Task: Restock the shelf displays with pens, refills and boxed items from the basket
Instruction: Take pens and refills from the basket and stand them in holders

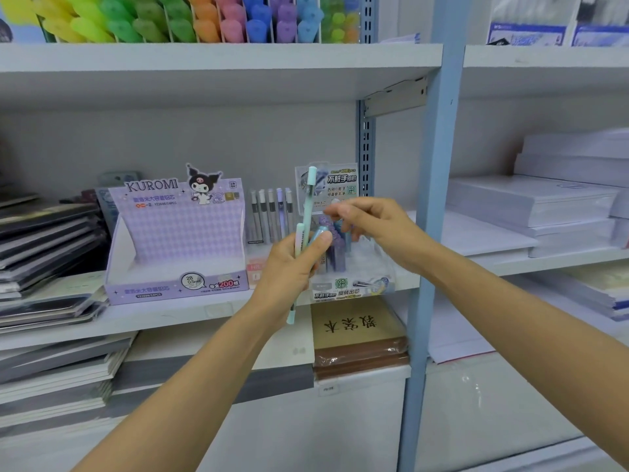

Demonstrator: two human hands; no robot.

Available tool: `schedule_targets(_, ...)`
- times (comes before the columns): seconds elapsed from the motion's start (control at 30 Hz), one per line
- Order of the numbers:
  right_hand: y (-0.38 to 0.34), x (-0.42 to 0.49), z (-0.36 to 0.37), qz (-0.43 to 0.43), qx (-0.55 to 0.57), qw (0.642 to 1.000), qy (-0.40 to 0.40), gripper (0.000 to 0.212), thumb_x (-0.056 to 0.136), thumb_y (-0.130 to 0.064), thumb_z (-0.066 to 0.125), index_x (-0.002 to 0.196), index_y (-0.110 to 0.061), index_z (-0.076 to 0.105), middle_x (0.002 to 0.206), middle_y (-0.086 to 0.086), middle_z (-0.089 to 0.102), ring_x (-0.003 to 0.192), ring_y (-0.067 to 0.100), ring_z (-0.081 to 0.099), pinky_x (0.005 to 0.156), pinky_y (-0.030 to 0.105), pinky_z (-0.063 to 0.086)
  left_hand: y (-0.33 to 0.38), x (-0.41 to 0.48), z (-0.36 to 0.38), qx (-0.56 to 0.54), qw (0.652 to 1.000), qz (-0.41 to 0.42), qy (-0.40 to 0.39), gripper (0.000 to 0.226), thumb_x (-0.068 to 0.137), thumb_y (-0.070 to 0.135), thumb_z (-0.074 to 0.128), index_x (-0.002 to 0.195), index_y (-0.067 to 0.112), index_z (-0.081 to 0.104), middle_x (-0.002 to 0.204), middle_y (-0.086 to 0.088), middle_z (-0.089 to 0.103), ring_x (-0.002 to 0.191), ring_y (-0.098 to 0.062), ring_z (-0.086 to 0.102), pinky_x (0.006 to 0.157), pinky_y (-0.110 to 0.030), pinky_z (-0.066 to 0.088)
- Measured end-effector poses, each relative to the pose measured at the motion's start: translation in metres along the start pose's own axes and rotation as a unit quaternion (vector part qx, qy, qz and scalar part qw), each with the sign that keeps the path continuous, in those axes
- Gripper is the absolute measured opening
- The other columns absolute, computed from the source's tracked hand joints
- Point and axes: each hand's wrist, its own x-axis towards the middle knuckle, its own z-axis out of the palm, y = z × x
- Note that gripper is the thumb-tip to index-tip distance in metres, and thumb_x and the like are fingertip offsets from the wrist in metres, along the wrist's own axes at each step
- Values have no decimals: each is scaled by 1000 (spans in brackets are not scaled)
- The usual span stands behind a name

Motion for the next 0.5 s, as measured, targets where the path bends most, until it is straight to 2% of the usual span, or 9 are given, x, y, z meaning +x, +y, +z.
schedule_targets(0.1,-3,-10,4,-4,44,997,-66,23,93,-26,59,112,-19,69,99,-4,72,87,3,64,71,15,48,6,-3,8,-23,999,9,-22,37,94,46,54,94,12,68,65,-1,43,50,-8,32,44,-16,28)
schedule_targets(0.2,-2,-15,2,2,89,994,-57,25,86,-25,64,109,-13,67,94,-6,70,85,6,64,73,18,49,11,-6,13,-24,999,-2,-34,36,93,52,52,87,20,67,70,-4,44,54,-9,34,44,-15,31)
schedule_targets(0.3,-1,-16,-4,-3,141,989,-37,22,85,-21,64,104,-11,64,89,-3,70,79,8,63,71,20,51,14,-6,15,-44,998,-42,-32,48,97,55,40,95,15,66,64,3,48,47,-6,33,41,-15,29)
schedule_targets(0.43,-7,-12,-17,-7,188,980,59,14,90,-12,61,104,-9,63,88,0,72,80,13,68,70,20,54,16,-4,11,-71,995,-69,-1,33,102,35,35,95,16,62,58,6,45,43,-5,28,36,-16,23)
schedule_targets(0.5,-10,-8,-23,-22,171,977,124,11,94,-6,57,102,-10,64,84,-3,73,76,11,68,68,20,55,15,-5,8,-65,996,-64,9,28,102,34,38,101,16,59,58,6,46,45,-6,31,37,-16,25)
